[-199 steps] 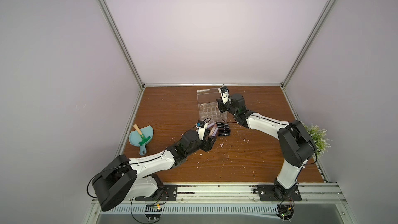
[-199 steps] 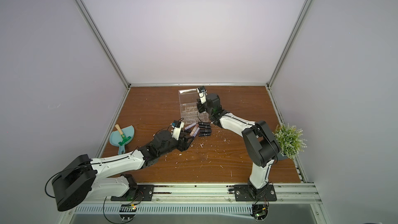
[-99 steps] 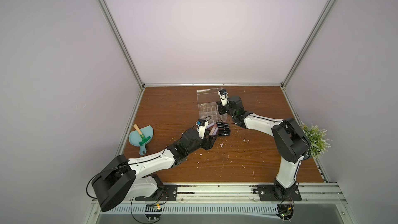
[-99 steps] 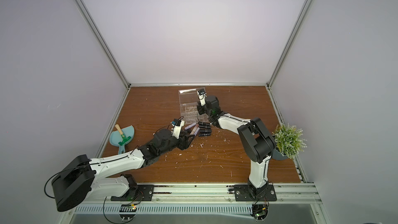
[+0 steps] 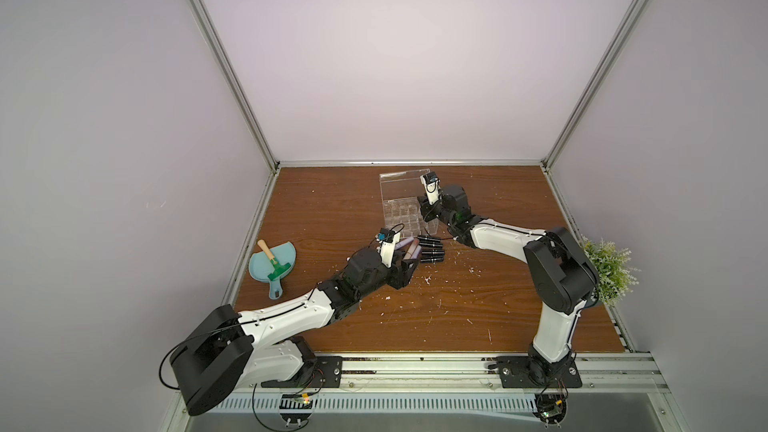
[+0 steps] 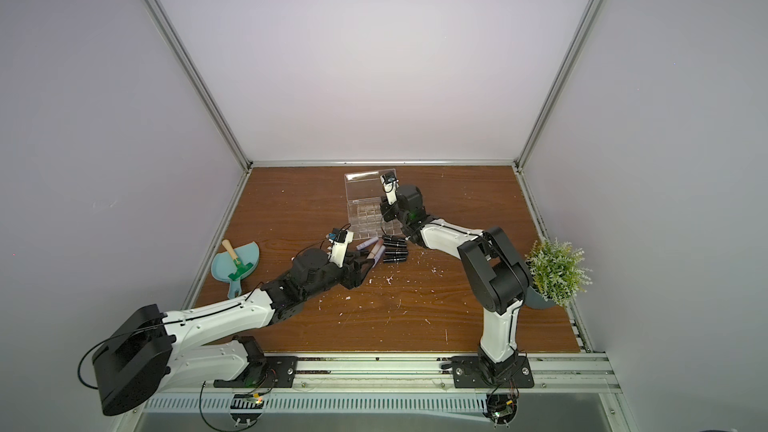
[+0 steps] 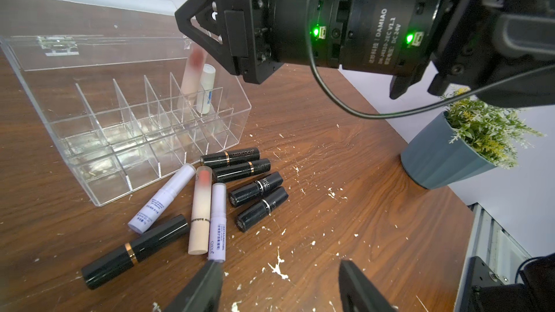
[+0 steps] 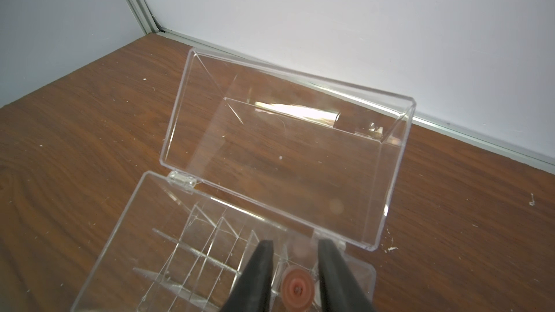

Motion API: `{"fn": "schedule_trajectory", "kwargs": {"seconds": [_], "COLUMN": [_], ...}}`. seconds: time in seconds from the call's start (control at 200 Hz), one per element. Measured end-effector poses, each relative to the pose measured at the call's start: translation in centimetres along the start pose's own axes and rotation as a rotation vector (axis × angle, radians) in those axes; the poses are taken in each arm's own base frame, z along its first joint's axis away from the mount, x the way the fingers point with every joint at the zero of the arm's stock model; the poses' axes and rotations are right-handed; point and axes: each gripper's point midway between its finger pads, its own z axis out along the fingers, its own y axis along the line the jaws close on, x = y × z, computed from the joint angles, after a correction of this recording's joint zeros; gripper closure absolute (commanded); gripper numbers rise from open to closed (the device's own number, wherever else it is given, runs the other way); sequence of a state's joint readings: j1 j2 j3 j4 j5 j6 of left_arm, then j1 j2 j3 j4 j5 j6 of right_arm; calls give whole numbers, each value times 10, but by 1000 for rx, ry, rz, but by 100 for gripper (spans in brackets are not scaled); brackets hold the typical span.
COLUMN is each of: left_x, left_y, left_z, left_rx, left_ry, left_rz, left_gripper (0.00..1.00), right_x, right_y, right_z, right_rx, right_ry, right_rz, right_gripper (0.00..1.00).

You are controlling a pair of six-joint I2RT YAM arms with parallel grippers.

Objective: Arrange the lipsticks in the organizer
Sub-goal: Place the lipstick in the storage box, then pick up the lipstick at the center of the board.

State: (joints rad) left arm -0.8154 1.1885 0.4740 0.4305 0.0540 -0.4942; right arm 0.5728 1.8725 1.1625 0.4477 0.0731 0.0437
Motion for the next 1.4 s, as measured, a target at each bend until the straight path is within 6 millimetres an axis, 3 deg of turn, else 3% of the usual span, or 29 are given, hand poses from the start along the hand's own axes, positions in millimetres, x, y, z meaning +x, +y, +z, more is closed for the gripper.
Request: {"fn": "schedule_trajectory", "kwargs": {"seconds": [0.245, 0.345, 0.46, 0.635, 0.756, 0.956, 1.161, 1.401], "left_x": [1, -4, -5, 13, 26, 41, 40, 52], "left_y": [2, 3, 7, 20, 28, 34, 36, 45], "left_z": [1, 4, 12, 30, 39, 53, 64, 70], "left_rx": [-21, -46, -87, -157, -210, -259, -303, -352], "left_ry": [26, 41, 82, 194, 259, 332, 363, 424], "left_rz": [1, 15, 44, 84, 107, 147, 187, 201], "left_gripper": [33, 33, 32, 33, 33, 36, 44, 41], "right_x": [10, 18, 14, -14, -16, 4, 4, 4], "right_y": [0, -1, -6, -15, -21, -30, -32, -35], "right_z": [-1, -11, -44, -111, -135, -135, -136, -136], "right_rx": [0, 2, 15, 35, 61, 90, 94, 101], "right_ry": [20, 37, 29, -87, -123, -79, -80, -80], "right_rz": [4, 6, 12, 48, 65, 72, 80, 87], "right_gripper": [49, 42, 40, 41, 41, 42, 42, 42]}}
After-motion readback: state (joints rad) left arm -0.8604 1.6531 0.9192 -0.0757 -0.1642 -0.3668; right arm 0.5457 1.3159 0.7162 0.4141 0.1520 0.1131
